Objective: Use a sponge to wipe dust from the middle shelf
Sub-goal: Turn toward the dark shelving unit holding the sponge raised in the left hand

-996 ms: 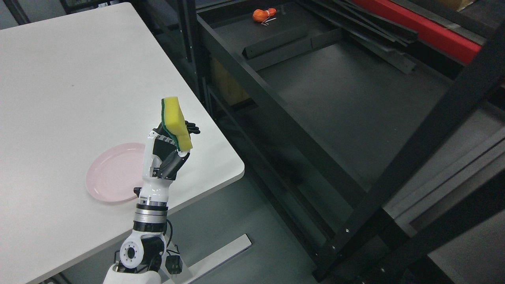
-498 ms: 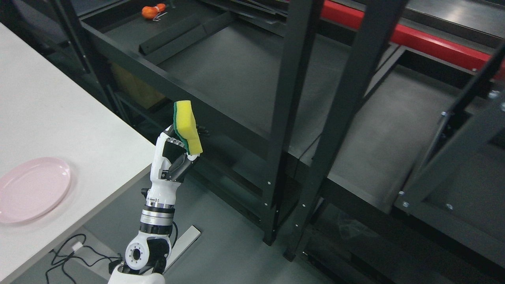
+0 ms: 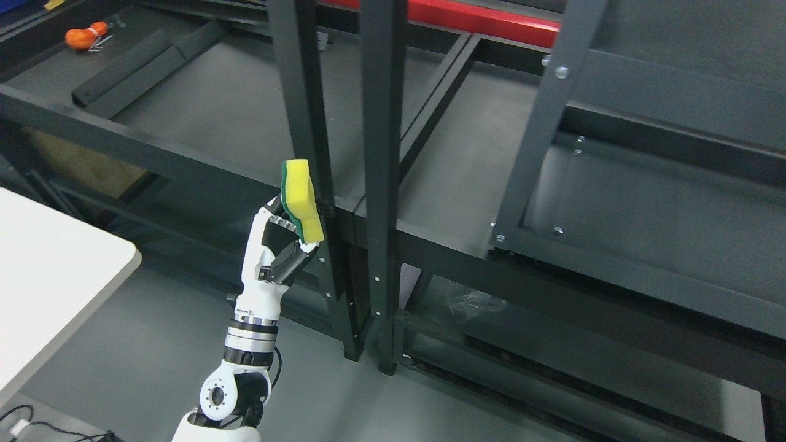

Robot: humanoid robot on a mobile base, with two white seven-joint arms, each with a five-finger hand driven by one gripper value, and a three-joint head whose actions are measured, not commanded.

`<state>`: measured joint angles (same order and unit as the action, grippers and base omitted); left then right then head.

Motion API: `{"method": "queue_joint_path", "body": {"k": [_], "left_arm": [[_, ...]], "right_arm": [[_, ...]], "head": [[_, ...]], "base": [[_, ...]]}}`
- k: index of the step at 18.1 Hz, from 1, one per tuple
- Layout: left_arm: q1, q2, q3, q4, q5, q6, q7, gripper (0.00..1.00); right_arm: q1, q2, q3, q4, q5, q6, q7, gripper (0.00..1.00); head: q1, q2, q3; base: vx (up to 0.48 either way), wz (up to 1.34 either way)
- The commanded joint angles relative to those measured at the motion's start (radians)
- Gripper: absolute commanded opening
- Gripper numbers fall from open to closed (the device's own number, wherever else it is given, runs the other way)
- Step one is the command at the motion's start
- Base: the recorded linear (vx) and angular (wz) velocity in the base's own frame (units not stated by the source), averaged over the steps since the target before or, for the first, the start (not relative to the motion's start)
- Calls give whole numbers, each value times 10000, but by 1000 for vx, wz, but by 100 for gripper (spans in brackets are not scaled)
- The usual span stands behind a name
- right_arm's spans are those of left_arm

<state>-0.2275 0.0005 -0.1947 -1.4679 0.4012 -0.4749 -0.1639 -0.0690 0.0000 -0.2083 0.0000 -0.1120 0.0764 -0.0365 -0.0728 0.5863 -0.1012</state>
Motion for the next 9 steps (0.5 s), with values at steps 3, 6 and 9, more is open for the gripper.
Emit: {"method": "queue_joint_path", "body": {"k": [3, 6, 9], "left_arm": [[-41, 169, -689, -1, -1108, 24, -261, 0], [-377, 169, -1439, -1, -2090, 24, -569, 0], [-1571, 169, -2559, 152, -3287, 131, -509, 0]], "right_arm": [[0, -175, -3, -175, 0, 3, -3, 100], [0, -175, -3, -175, 0, 3, -3, 100], [0, -175, 12, -175, 0, 3, -3, 100]], "head": [[0, 0, 0], [0, -1, 0], [0, -3, 0]], "base": [[-119, -550], [-117, -528], [-64, -329]]}}
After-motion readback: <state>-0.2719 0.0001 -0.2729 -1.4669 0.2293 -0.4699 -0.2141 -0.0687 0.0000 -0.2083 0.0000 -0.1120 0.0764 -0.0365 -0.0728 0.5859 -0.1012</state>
